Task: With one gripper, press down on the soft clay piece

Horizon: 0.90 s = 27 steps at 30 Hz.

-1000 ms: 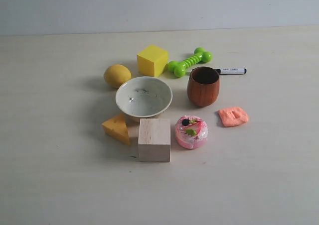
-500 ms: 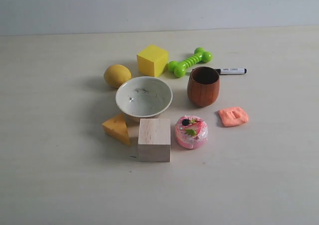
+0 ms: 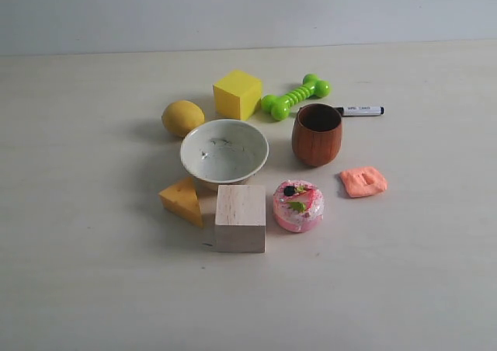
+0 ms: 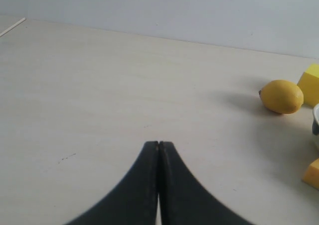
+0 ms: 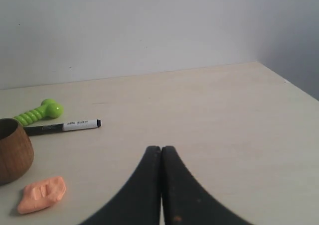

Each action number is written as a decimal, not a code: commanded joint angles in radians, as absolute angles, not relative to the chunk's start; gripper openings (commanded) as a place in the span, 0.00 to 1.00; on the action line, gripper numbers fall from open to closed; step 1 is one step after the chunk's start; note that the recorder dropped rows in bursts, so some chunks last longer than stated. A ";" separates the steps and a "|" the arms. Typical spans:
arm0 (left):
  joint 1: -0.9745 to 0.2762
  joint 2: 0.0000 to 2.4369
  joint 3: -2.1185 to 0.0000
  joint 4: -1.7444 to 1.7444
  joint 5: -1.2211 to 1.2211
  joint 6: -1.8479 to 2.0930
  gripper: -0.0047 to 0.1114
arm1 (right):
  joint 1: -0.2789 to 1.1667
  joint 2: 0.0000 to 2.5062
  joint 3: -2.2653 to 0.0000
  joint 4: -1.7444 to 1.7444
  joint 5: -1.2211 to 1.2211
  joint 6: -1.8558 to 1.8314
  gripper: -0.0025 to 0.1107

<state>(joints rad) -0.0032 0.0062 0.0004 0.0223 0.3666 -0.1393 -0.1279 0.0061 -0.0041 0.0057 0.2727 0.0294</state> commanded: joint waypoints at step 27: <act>-0.002 0.000 0.000 0.019 0.361 -0.133 0.04 | -0.133 0.000 0.000 0.008 0.339 0.029 0.02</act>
